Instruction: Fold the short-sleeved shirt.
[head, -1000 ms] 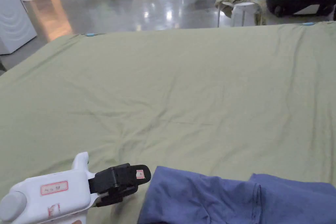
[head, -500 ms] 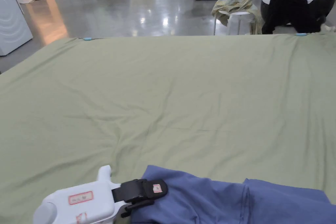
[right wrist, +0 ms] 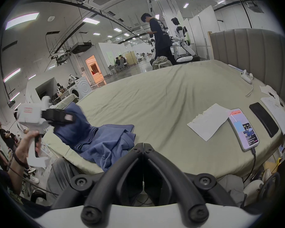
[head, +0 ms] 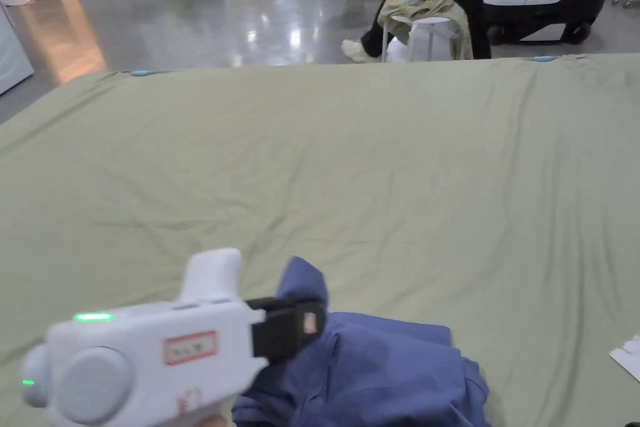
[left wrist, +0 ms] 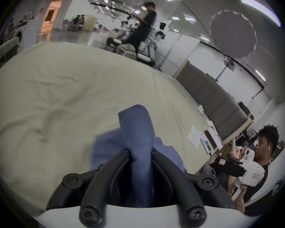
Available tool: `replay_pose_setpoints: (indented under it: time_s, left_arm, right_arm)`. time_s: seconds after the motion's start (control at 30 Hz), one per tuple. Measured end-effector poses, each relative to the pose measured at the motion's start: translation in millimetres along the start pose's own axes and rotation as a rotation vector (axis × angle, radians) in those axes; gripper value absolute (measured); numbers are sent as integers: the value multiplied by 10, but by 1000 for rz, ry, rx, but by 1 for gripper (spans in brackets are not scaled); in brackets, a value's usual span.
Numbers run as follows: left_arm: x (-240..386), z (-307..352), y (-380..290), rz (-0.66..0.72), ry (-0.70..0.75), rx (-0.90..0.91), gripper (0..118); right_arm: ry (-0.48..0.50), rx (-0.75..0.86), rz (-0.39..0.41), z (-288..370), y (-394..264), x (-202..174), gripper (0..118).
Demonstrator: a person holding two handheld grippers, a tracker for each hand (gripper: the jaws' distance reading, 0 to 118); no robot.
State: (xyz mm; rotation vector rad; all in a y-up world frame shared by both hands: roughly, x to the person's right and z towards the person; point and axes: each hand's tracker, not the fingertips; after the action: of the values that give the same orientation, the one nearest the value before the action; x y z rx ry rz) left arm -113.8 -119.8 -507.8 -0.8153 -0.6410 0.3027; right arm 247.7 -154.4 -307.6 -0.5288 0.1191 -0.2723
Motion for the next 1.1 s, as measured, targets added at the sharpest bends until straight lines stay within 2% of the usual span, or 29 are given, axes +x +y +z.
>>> replay_pose_setpoints:
  time_s: [0.1, 0.13, 0.2, 0.27, 0.33, 0.37, 0.4, 0.43, 0.5, 0.6, 0.67, 0.77, 0.87, 0.9, 0.93, 0.97, 1.1]
  left_arm:
    - [203, -526, -169, 37, -63, -68, 12]
    - [201, -621, -179, 36, -93, -79, 20]
    - [173, -648, -168, 97, -215, -69, 58]
    - [123, -461, -114, 153, -290, 22, 61]
    - [-16, -285, -81, 186, -364, 70, 57]
    - [-78, -260, -73, 215, -385, 81, 48]
    - [-73, -253, -67, 229, -345, 85, 24]
    - [-76, -300, -87, 206, -310, 75, 8]
    - [-9, -541, -170, 165, -242, 7, 8]
    - [85, -1048, -386, 132, -274, -198, 8]
    - [162, -1308, -513, 62, -174, -273, 7]
    - [109, -1221, -448, 117, -208, -224, 5]
    - [193, -935, -315, 68, -221, -152, 5]
    - [181, -797, -263, 62, -218, -114, 9]
    - [138, -639, -187, 81, -217, -73, 33]
    - [61, -478, -125, 104, -228, -45, 49]
    - [-253, 108, -39, 95, -153, 76, 57]
  right_arm:
    - [-9, 3, 22, 67, 8, -38, 0]
    - [-13, 3, 29, 82, -1, -37, 0]
    - [-22, -4, 40, 83, -7, -35, 0]
    - [-34, -13, 40, 69, -31, -3, 0]
    - [-39, -19, 26, 39, -73, 64, 0]
    - [-38, -20, 12, 26, -81, 89, 0]
    - [-31, -23, -7, 11, -82, 114, 0]
    - [-26, -24, -21, 0, -84, 132, 0]
    - [-22, -24, -43, -20, -81, 147, 0]
    - [-24, -35, -42, -46, -71, 124, 0]
    - [-22, -57, -26, -86, -58, 92, 0]
    - [1, -91, -14, -203, -56, 41, 0]
    - [86, -141, 23, -485, 1, -77, 0]
    - [109, -159, 47, -590, 37, -135, 0]
    - [128, -172, 71, -716, 88, -214, 0]
    - [154, -190, 84, -872, 146, -292, 0]
    - [218, -305, 95, -1485, 267, -450, 0]
